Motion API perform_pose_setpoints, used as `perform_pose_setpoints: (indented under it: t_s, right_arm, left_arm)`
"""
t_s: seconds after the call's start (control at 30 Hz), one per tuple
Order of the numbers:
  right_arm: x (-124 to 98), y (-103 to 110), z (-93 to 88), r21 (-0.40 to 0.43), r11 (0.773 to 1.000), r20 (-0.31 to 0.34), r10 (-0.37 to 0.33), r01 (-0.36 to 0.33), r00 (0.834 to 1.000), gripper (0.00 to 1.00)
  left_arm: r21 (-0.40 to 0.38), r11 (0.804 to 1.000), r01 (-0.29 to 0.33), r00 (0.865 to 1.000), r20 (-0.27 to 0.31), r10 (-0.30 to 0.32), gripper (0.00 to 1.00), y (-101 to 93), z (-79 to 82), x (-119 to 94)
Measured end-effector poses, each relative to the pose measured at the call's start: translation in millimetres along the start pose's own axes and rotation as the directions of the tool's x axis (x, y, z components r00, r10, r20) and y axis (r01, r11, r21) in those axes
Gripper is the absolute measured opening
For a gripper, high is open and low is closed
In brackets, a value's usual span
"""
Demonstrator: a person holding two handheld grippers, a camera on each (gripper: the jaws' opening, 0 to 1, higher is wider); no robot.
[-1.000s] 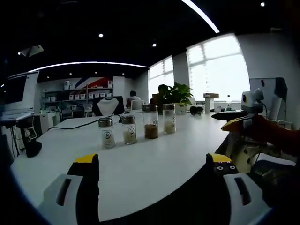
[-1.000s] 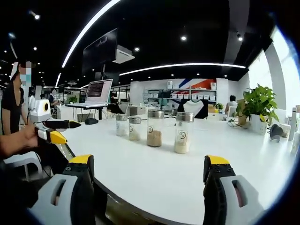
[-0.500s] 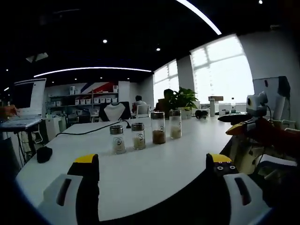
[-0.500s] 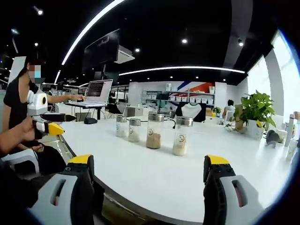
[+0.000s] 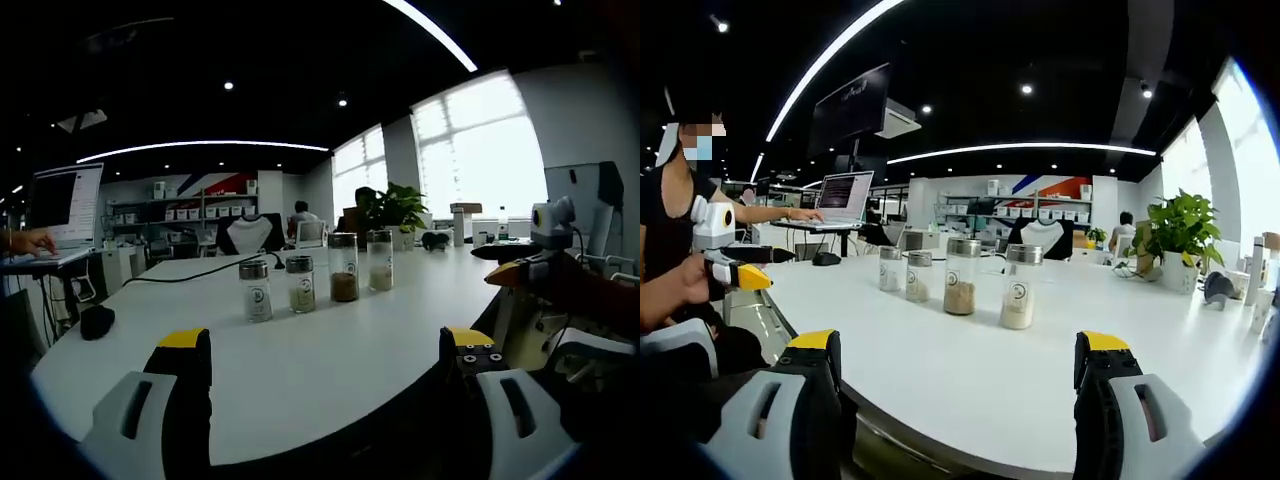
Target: Rotate the seasoning bottle until the label or dispensing opening points toward the visible target arrow and the bottle remains upright within the marked orientation range
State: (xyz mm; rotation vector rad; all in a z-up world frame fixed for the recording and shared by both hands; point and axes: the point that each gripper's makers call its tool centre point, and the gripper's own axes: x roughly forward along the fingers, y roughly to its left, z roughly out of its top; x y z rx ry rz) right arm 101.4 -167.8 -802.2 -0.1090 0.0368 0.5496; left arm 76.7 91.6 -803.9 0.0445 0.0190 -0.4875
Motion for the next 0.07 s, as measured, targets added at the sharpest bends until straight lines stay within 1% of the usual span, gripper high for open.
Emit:
perform_pose_setpoints:
  t_s: [0.07]
  right_arm:
    - [-0.3, -0.3, -0.5, -0.008, 1.000, 0.006, 0.001, -0.001, 1.000, 0.98]
  left_arm:
    - [-0.002, 1.000, -0.001, 1.000, 0.007, 0.001, 1.00, -0.2, 0.7, -0.2]
